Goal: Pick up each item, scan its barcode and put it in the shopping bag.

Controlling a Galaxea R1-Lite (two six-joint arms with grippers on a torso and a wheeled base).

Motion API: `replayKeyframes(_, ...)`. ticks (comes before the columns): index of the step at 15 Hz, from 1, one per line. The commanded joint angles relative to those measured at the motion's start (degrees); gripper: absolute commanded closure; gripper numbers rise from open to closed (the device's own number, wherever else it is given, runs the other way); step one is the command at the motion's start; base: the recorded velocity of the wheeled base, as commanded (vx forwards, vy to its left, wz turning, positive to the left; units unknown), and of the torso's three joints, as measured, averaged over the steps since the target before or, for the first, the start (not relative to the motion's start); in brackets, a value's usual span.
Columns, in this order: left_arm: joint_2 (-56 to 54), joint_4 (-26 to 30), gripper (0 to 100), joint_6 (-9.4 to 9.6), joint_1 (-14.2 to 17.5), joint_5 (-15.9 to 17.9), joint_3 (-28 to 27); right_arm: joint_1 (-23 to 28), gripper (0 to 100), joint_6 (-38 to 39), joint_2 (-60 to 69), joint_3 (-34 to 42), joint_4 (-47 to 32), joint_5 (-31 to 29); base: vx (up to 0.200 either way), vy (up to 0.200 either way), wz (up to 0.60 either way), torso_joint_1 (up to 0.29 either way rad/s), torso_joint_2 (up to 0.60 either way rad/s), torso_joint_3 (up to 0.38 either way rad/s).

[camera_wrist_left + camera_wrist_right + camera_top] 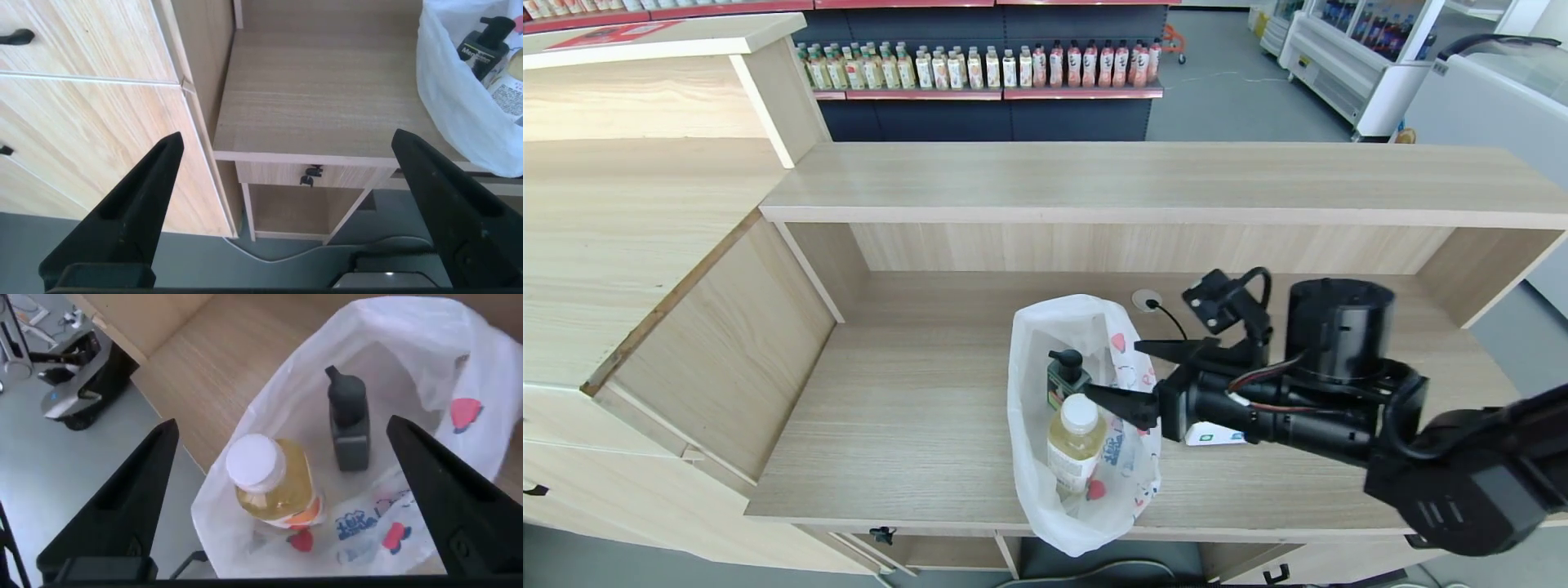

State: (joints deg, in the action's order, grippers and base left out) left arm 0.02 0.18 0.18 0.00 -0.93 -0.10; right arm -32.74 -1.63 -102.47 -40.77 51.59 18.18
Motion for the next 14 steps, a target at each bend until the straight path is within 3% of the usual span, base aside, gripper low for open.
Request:
replayKeyframes(1,-0.02,-0.01,0,-0.01,0.0,-0.04,0.01,11.91,0,-4.08,18.63,11.41,-2.37,-0.16,0.0,0.0,0.0,0.0,0.0,0.0)
replayKeyframes(3,-0.02,-0.01,0,-0.01,0.0,-0.04,0.01,19.91,0,-5.4,26.8,17.56,-3.07,-1.56,0.0,0.0,0.0,0.0,0.0,0.0)
replayKeyframes(4,-0.02,-0.01,0,-0.01,0.0,-0.04,0.01,25.89,0,-5.31,33.83,22.4,-5.01,-6.84,0.0,0.0,0.0,0.0,0.0,0.0)
replayKeyframes(6,-0.02,-0.01,0,-0.01,0.0,-0.04,0.01,31.87,0,-4.26,43.5,28.81,-7.47,-9.12,0.0,0.0,0.0,0.0,0.0,0.0)
replayKeyframes(8,-0.02,-0.01,0,-0.01,0.0,-0.04,0.01,33.45,0,-3.38,50.27,35.4,-8.08,-9.56,0.0,0.0,0.0,0.0,0.0,0.0)
replayKeyframes(9,-0.02,-0.01,0,-0.01,0.0,-0.04,0.01,34.85,0,-3.82,59.85,40.77,-11.42,-9.65,0.0,0.0,0.0,0.0,0.0,0.0)
replayKeyframes(11,-0.02,-0.01,0,-0.01,0.0,-0.04,0.01,34.85,0,-4.17,72.85,40.77,-28.48,-13.61,0.0,0.0,0.0,0.0,0.0,0.0)
replayKeyframes(14,-0.02,-0.01,0,-0.01,0.0,-0.04,0.01,33.62,0,-4.26,85.07,40.77,-41.75,-16.68,0.0,0.0,0.0,0.0,0.0,0.0)
